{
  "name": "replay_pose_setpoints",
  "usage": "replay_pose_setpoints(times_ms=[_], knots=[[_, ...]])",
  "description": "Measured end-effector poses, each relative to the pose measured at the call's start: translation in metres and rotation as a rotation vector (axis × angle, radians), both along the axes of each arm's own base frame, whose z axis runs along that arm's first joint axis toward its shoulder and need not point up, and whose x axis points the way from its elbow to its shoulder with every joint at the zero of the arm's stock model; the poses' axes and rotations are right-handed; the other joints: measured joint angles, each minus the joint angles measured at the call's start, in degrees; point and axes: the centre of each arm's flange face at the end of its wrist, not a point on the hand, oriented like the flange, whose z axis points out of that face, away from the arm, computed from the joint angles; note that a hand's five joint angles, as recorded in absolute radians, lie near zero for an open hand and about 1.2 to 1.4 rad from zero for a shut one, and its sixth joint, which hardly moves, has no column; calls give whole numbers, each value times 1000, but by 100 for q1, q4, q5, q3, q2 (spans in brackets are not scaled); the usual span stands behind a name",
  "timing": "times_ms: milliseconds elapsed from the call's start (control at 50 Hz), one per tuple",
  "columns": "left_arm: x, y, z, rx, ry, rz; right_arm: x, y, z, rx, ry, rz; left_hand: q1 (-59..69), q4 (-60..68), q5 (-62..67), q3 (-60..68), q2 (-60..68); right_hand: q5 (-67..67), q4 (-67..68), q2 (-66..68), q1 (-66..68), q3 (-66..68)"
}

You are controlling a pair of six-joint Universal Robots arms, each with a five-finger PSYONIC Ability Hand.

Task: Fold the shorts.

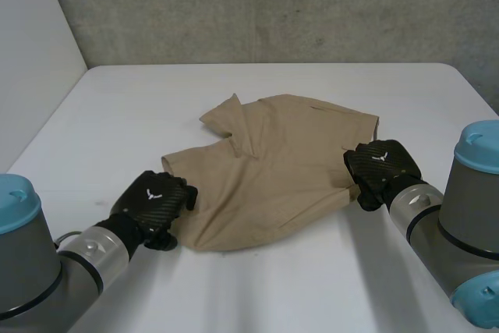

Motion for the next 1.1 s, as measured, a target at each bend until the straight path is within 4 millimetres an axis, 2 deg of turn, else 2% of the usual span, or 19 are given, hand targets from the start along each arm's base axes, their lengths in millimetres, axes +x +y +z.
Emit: replay_pose_setpoints(times_ms=[600,640,700,780,860,880,900,1000,1020,1040,1100], knots=[[-1,-21,-28,50,-25,22,0,0,0,-1,0,1,-74,-116,-120,-141,-94,0,0,0,0,0],[-2,-22,-29,46,-24,22,0,0,0,-1,0,1,687,556,542,525,562,0,0,0,0,0],[-3,-25,-30,29,-18,23,0,0,0,-2,0,0,2671,2511,2467,2464,2517,0,0,0,0,0],[-3,-28,-22,-11,-6,29,0,-1,0,-3,3,-1,2806,3087,2821,3011,3101,0,0,0,0,0],[-2,-31,5,-103,22,50,-1,0,3,-8,12,3,2807,3092,2821,3034,3123,0,0,0,0,0],[-1,-30,19,-146,37,62,-1,1,7,-16,18,6,2807,3092,2821,3034,3125,0,0,0,0,0],[0,-30,24,-161,42,66,-1,2,8,-18,20,7,2807,3092,2821,3034,3125,0,0,0,0,0],[9,-16,88,-340,107,110,-2,9,33,-78,53,30,2807,3092,2821,3034,3125,0,0,0,0,0],[9,-16,88,-340,107,110,-2,9,33,-78,53,30,2807,3092,2821,3034,3125,0,0,0,0,0],[13,-7,110,-400,131,120,-3,14,55,-131,61,41,2807,3093,2821,3035,3128,0,0,0,0,0],[19,7,143,-486,166,128,-5,20,83,-203,55,46,2807,3095,2821,3048,3131,0,2,0,0,0]])
